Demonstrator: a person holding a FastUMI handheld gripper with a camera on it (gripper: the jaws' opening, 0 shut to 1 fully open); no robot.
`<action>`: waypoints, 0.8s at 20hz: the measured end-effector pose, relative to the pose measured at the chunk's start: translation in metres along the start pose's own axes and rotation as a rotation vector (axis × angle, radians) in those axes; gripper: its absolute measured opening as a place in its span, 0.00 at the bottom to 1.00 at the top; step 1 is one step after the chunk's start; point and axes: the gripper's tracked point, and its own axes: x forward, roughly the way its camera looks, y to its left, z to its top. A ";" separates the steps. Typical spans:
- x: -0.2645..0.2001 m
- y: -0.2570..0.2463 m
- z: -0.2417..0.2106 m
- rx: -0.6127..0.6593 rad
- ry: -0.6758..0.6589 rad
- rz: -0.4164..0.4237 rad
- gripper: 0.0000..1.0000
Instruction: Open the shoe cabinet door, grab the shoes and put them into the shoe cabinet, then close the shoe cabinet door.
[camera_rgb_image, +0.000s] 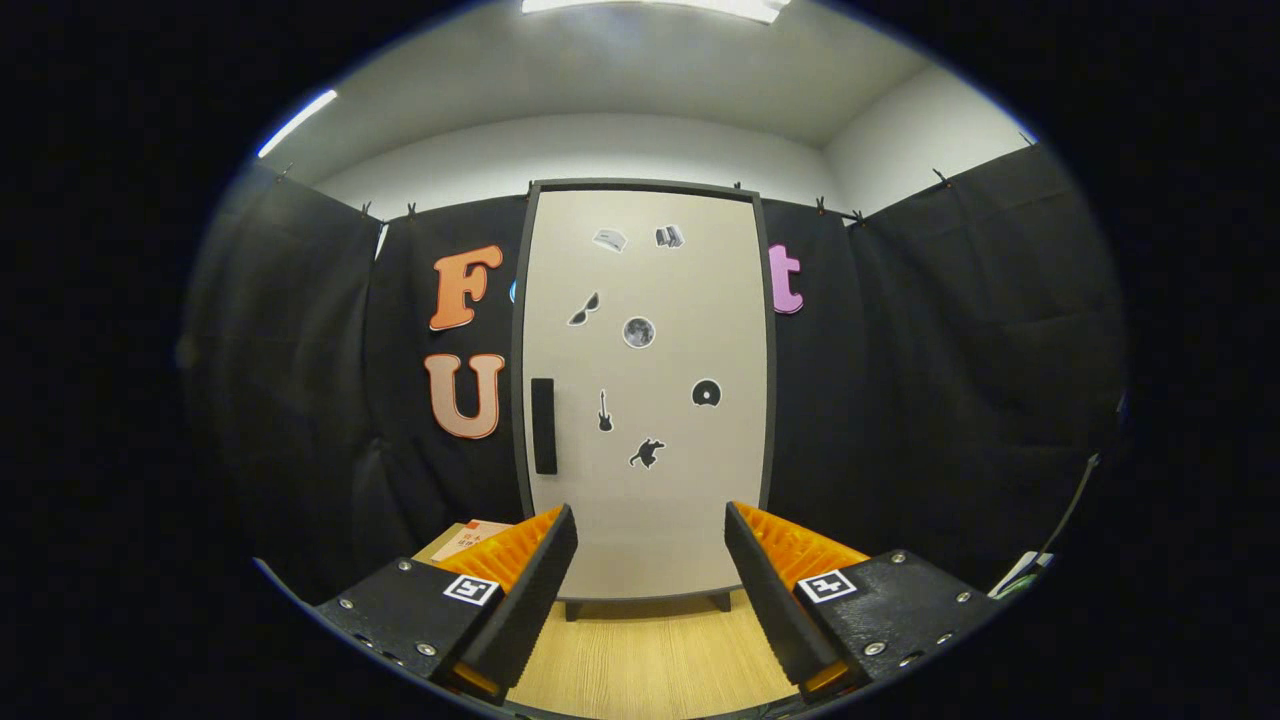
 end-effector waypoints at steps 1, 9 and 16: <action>-0.005 -0.001 -0.001 -0.004 0.000 -0.006 0.93; -0.016 0.002 -0.002 -0.007 -0.008 -0.007 0.93; -0.013 0.008 -0.007 -0.029 0.003 0.003 0.94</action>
